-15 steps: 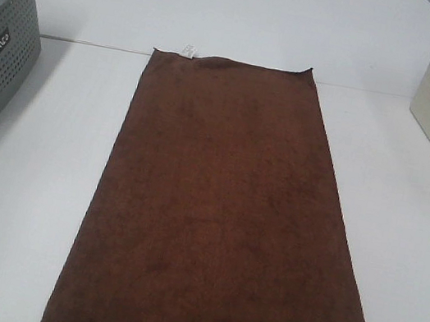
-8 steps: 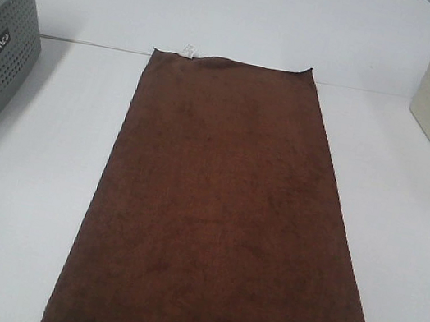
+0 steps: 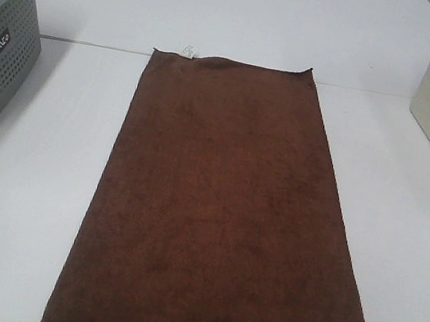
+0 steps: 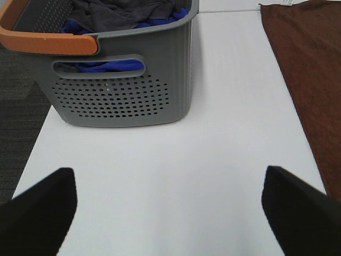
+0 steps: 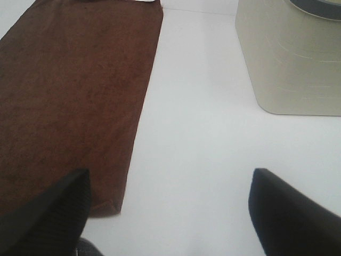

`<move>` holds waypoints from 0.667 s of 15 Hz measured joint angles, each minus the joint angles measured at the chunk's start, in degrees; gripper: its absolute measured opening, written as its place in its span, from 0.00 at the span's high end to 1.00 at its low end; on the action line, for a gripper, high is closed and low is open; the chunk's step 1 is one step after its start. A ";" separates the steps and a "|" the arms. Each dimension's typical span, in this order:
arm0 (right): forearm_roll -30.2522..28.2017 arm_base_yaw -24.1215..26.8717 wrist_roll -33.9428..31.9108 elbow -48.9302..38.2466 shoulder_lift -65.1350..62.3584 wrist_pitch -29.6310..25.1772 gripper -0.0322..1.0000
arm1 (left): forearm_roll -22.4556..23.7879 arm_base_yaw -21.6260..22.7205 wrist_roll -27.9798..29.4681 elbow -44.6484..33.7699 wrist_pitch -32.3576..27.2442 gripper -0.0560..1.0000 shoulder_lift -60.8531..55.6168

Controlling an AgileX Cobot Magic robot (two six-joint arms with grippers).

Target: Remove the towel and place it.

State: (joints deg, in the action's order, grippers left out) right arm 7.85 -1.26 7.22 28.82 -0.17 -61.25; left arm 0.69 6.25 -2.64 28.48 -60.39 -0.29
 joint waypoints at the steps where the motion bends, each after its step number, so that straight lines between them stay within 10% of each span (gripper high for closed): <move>1: 0.00 0.00 0.00 0.00 0.00 0.00 0.21 | 0.00 0.00 0.00 0.00 0.06 0.13 0.00; 10: 0.00 0.00 0.00 0.00 0.00 0.00 0.21 | -0.17 0.00 0.00 0.00 0.11 0.13 0.00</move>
State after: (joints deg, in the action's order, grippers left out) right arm 7.85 -1.26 7.22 28.82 -0.17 -61.25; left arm 0.52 6.25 -2.64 28.48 -60.28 -0.29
